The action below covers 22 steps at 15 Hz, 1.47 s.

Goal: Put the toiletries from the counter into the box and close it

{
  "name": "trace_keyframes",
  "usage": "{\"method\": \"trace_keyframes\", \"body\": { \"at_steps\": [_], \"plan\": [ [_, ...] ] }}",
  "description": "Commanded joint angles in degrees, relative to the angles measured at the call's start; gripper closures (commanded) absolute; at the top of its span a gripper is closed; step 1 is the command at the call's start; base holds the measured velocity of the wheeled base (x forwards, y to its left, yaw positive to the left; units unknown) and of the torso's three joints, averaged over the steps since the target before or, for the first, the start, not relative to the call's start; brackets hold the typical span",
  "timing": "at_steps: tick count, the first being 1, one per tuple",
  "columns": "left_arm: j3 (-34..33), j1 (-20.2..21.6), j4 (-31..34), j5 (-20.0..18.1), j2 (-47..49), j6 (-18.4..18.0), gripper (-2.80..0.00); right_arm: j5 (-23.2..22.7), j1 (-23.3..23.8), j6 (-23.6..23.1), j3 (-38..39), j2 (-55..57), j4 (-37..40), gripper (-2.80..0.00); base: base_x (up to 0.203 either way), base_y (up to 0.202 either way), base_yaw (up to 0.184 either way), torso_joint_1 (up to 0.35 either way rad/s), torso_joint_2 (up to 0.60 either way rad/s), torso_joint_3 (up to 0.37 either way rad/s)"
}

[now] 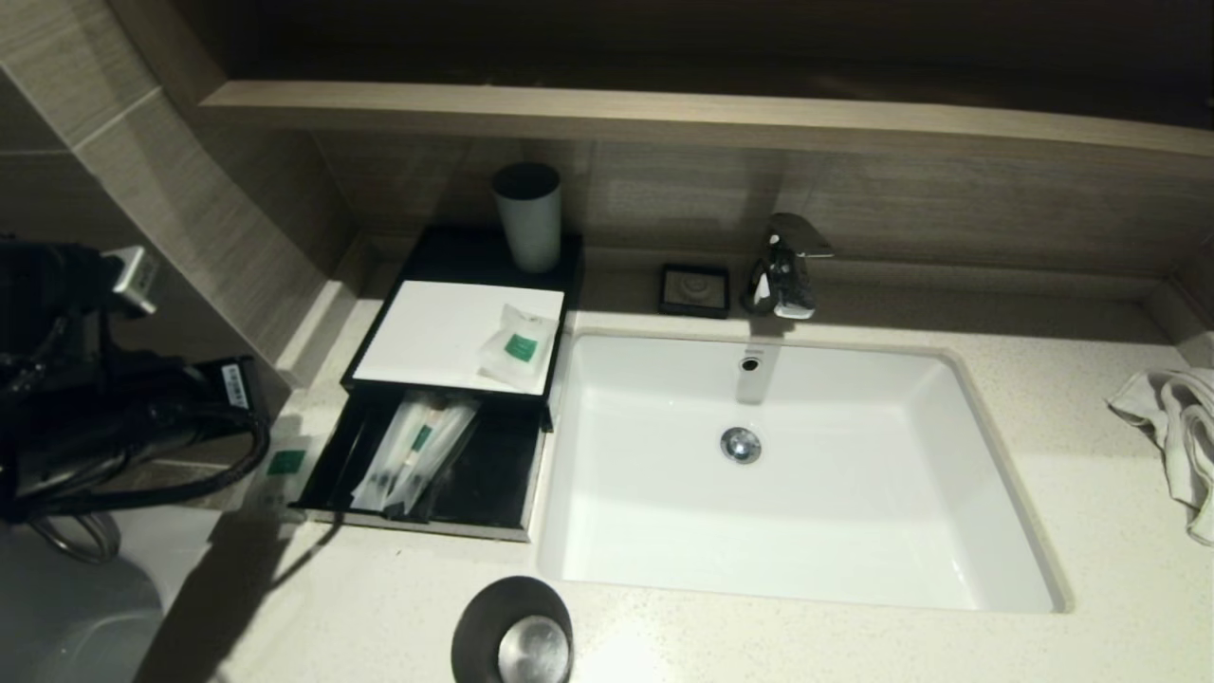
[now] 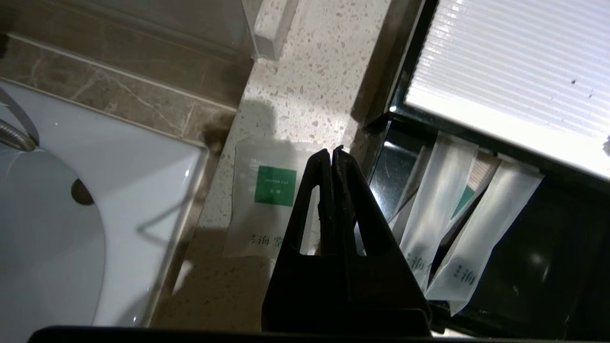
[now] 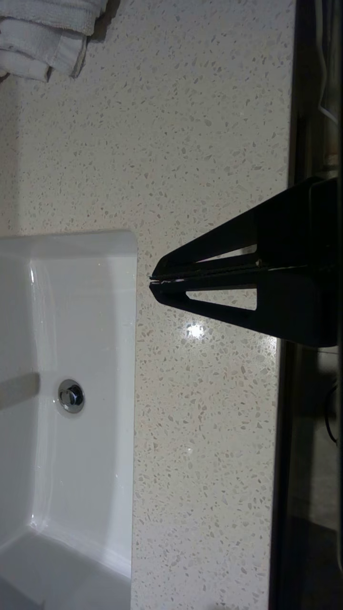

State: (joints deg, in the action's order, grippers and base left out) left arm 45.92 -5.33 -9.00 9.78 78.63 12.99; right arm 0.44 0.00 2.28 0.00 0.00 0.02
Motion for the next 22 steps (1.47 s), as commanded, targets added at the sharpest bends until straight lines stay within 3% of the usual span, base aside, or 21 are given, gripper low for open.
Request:
{"method": "trace_keyframes", "body": {
  "at_steps": [1,4,13,16,22],
  "plan": [
    [-1.7,4.1,0.0,-4.3,-0.1,-1.5,0.00,0.0,0.0,0.0,0.0,0.1,0.0,0.00,0.000,0.000,0.000,0.000,0.00,0.000],
    [-3.1,8.0,-0.1,-10.2,0.2,-4.2,0.00,0.0,0.0,0.0,0.0,0.1,0.0,0.00,0.000,0.000,0.000,0.000,0.00,0.000],
    [-7.2,9.7,-0.3,-15.7,2.8,-9.3,0.00,0.0,0.0,0.0,0.0,0.1,0.0,0.00,0.000,0.000,0.000,0.000,0.00,0.000],
    [-7.4,9.6,-0.2,-16.4,3.9,-11.0,0.00,0.0,0.0,0.0,0.0,0.1,0.0,0.00,0.000,0.000,0.000,0.000,0.00,0.000],
    [-7.6,10.3,-0.4,-16.4,5.4,-11.2,0.00,0.0,0.0,0.0,0.0,0.1,0.0,0.00,0.000,0.000,0.000,0.000,0.00,0.000]
  ]
}}
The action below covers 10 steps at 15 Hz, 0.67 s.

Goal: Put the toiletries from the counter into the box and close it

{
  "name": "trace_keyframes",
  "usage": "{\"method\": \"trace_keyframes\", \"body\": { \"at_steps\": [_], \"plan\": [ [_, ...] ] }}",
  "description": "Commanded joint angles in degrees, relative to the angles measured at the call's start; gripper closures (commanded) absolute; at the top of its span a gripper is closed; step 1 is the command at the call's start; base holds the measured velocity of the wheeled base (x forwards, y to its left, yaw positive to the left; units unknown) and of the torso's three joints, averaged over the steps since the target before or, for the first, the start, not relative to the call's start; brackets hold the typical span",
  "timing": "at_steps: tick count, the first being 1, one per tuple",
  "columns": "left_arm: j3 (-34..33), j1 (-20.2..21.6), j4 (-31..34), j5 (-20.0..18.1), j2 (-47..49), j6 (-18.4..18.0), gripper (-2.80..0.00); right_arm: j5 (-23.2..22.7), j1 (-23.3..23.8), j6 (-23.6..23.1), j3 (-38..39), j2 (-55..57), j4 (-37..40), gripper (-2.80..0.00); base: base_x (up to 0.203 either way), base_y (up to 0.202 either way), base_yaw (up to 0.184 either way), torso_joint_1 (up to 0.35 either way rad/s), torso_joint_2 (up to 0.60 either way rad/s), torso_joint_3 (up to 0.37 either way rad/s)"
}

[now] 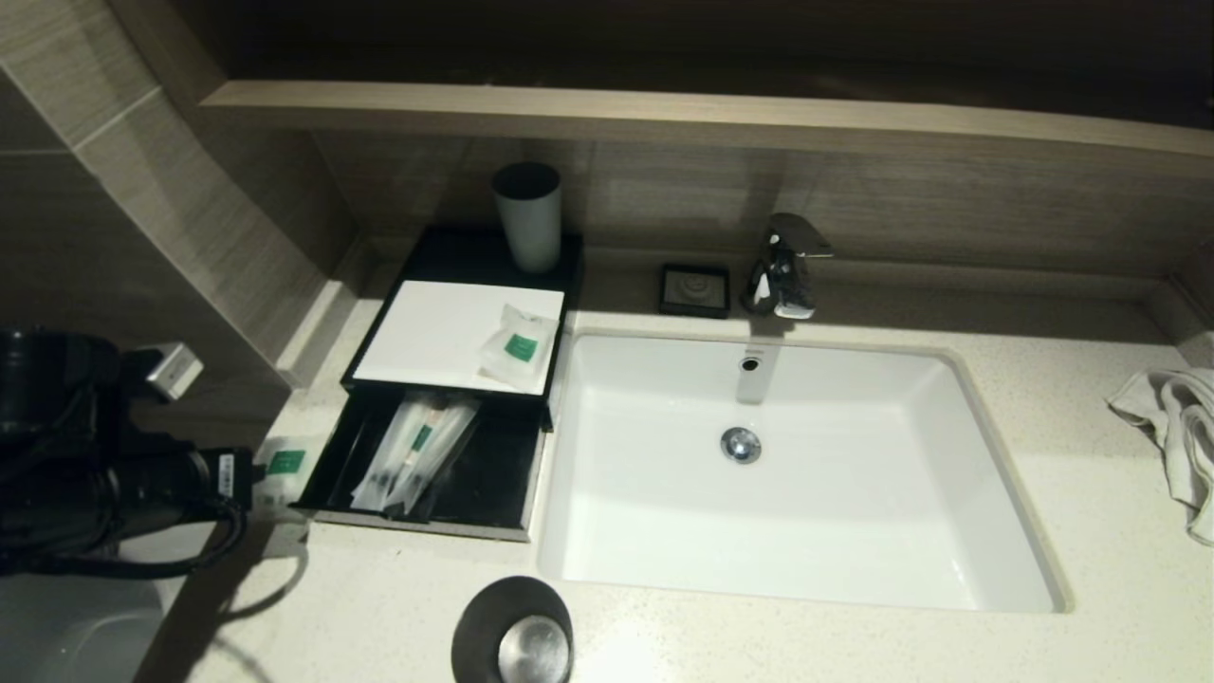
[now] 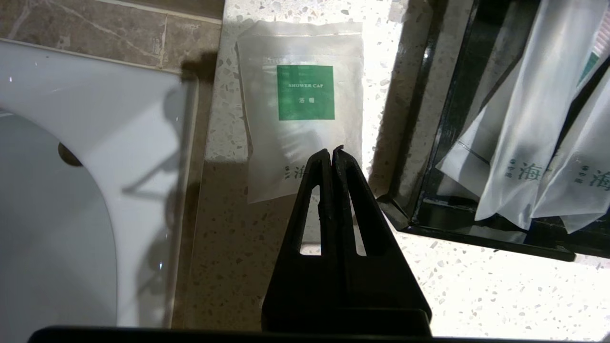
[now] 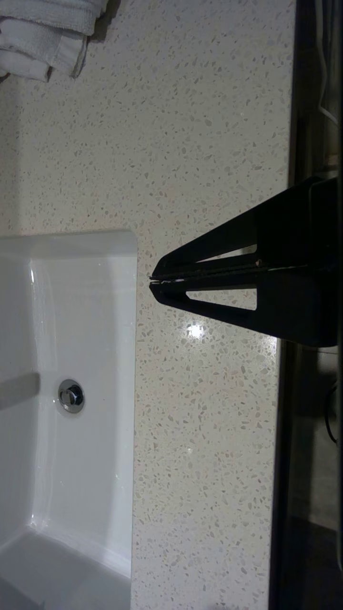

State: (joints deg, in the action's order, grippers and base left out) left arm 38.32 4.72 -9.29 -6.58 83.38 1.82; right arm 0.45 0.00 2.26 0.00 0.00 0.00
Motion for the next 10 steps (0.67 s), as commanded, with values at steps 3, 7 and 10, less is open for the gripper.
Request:
{"method": "trace_keyframes", "body": {
  "at_steps": [3,7,10],
  "plan": [
    [-0.5,1.2,-0.2,0.0,1.2,-2.8,0.00,0.0,0.0,0.0,0.0,0.1,0.0,0.00,0.000,0.000,0.000,0.000,0.00,0.000],
    [-0.7,2.0,-0.2,0.0,1.6,-4.1,0.00,0.0,0.0,0.0,0.0,0.1,0.0,0.00,0.000,0.000,0.000,0.000,0.00,0.000],
    [-0.8,2.0,-0.2,-0.5,1.6,-4.4,-2.80,0.0,0.0,0.0,0.0,0.1,0.0,0.00,0.000,0.000,0.000,0.000,0.00,0.000]
  ]
}}
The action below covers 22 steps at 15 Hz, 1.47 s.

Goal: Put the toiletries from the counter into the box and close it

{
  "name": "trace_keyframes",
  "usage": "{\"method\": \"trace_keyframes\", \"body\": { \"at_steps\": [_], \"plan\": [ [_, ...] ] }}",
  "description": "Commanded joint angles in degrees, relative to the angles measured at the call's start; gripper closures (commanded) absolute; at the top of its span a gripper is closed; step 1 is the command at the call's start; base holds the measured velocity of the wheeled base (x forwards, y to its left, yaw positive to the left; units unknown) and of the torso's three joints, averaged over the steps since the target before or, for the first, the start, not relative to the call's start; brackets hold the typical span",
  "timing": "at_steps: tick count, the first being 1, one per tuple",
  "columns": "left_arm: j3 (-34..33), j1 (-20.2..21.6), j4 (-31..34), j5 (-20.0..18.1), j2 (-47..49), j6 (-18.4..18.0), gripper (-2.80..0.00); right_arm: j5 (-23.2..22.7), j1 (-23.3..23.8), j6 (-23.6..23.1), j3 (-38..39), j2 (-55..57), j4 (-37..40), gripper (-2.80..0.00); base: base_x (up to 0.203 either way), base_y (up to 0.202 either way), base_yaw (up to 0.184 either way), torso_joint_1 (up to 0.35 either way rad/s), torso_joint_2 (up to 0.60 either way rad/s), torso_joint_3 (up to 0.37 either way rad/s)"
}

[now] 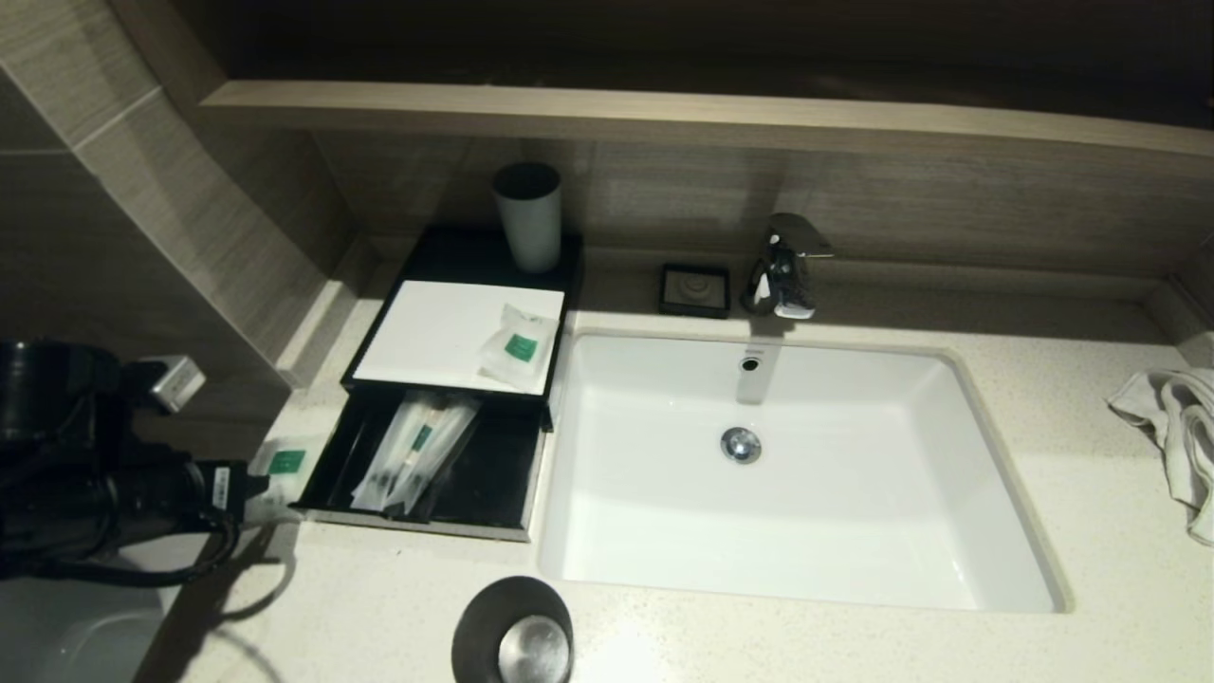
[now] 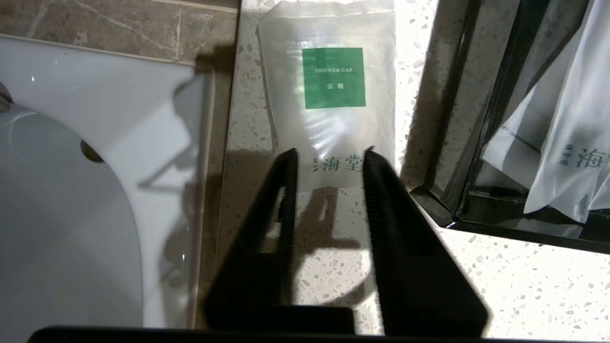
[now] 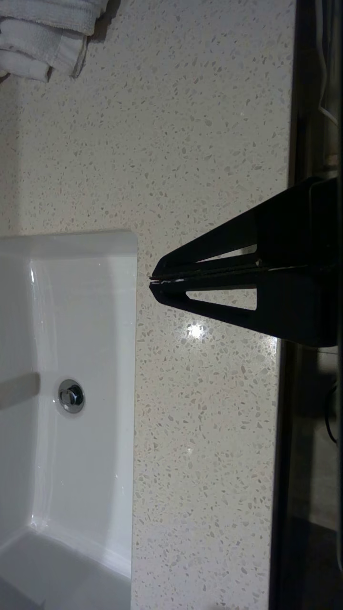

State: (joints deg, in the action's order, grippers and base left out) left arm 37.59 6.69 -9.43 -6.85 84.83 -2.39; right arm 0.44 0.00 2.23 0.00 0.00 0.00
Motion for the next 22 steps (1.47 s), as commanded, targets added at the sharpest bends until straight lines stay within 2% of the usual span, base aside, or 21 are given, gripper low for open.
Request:
{"method": "trace_keyframes", "body": {
  "at_steps": [1,3,9,11,22],
  "plan": [
    [-0.3,0.0,-0.1,-0.3,0.2,-1.3,-2.80,0.0,0.0,0.1,0.0,0.1,0.0,0.00,0.000,0.000,0.000,0.000,0.00,0.000],
    [-1.9,0.0,-0.2,-0.3,0.2,-3.7,-2.80,0.0,0.0,0.1,0.0,0.1,0.0,0.00,0.000,0.000,0.000,0.000,0.00,0.000],
    [-2.0,0.1,-0.4,-0.2,0.8,-4.4,-2.80,0.0,0.0,0.1,0.0,0.1,0.0,0.00,0.000,0.000,0.000,0.000,0.00,0.000],
    [-2.0,0.2,-0.4,-0.1,1.7,-5.9,-2.80,0.0,0.0,0.1,0.0,0.1,0.0,0.00,0.000,0.000,0.000,0.000,0.00,0.000],
    [-1.5,0.2,-3.4,0.0,4.9,-6.7,-2.80,0.0,0.0,0.1,0.0,0.1,0.0,0.00,0.000,0.000,0.000,0.000,0.00,0.000]
  ]
}}
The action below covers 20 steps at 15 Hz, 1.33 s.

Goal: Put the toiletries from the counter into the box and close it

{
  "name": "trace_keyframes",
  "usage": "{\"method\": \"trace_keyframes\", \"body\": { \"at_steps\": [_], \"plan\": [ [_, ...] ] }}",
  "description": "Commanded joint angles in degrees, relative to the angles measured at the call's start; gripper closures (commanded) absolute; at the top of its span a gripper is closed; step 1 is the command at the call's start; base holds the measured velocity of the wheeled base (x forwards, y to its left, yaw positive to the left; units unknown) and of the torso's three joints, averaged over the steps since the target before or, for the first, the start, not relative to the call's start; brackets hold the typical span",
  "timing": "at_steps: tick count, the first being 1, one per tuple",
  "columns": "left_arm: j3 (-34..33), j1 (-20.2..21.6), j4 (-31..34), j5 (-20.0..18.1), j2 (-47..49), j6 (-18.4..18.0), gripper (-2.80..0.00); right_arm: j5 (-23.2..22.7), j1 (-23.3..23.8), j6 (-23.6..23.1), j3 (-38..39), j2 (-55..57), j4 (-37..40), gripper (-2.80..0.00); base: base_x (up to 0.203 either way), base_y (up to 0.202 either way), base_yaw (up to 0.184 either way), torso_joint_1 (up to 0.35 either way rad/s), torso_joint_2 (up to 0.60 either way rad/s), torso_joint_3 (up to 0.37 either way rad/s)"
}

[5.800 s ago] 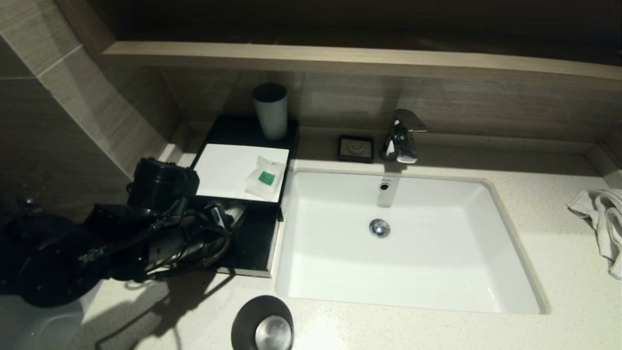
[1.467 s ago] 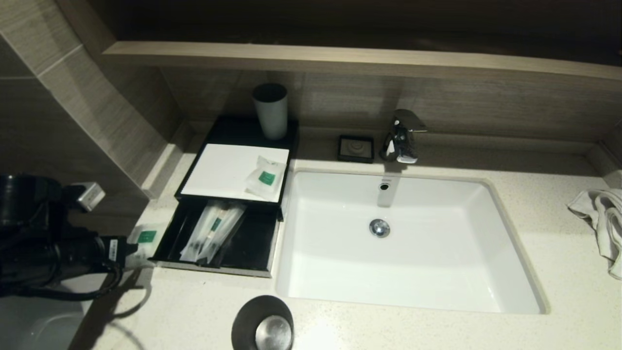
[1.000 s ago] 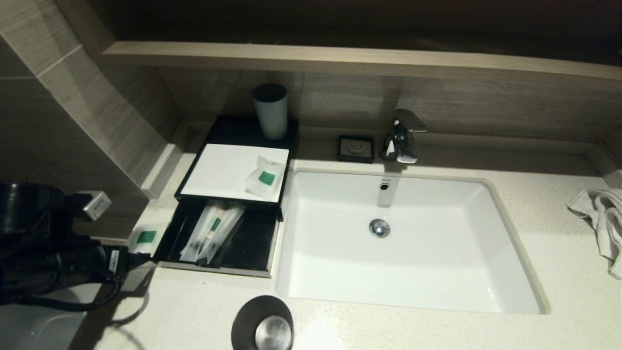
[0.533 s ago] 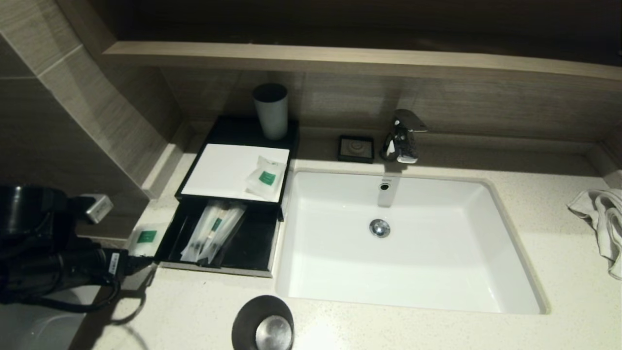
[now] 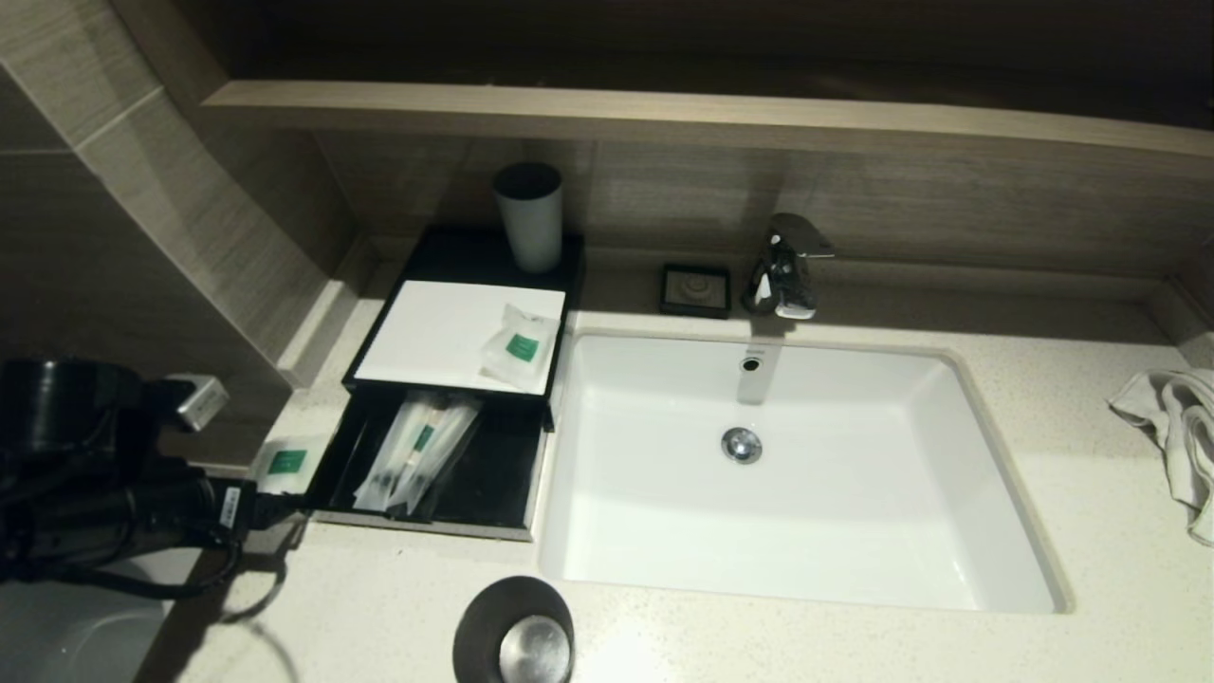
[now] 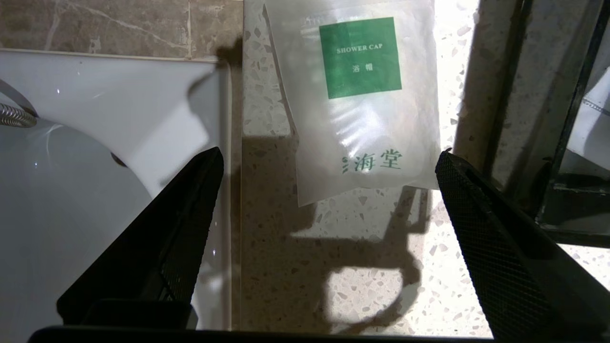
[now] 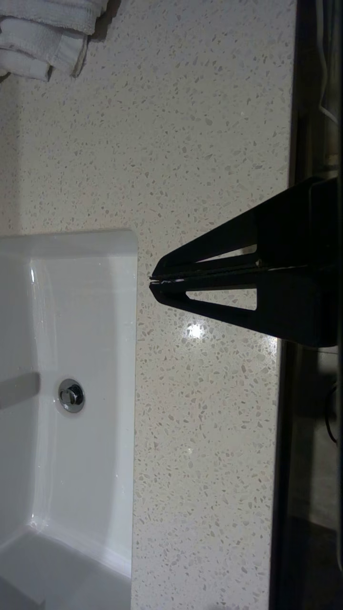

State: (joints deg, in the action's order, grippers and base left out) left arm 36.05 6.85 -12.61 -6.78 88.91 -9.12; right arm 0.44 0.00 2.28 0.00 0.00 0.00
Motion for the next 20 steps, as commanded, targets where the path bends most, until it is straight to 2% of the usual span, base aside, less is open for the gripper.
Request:
{"method": "trace_keyframes", "body": {
  "at_steps": [1,12,13,20],
  "plan": [
    [0.1,0.1,-1.0,0.0,1.3,0.0,-2.80,0.0,0.0,0.0,0.0,0.0,0.0,0.00,0.000,0.000,0.000,0.000,0.00,0.000],
    [0.0,0.0,-3.2,0.0,2.8,0.4,-2.80,0.0,0.0,0.0,0.0,0.0,0.0,0.00,0.000,0.000,0.000,0.000,0.00,0.000],
    [-0.1,0.1,-3.5,0.0,2.8,0.4,0.00,0.0,0.0,0.0,0.0,0.0,0.0,0.00,0.000,0.000,0.000,0.000,0.00,0.000],
    [-0.5,0.0,-3.5,-0.2,2.7,0.5,0.00,0.0,0.0,0.0,0.0,0.0,0.0,0.00,0.000,0.000,0.000,0.000,0.00,0.000]
  ]
}}
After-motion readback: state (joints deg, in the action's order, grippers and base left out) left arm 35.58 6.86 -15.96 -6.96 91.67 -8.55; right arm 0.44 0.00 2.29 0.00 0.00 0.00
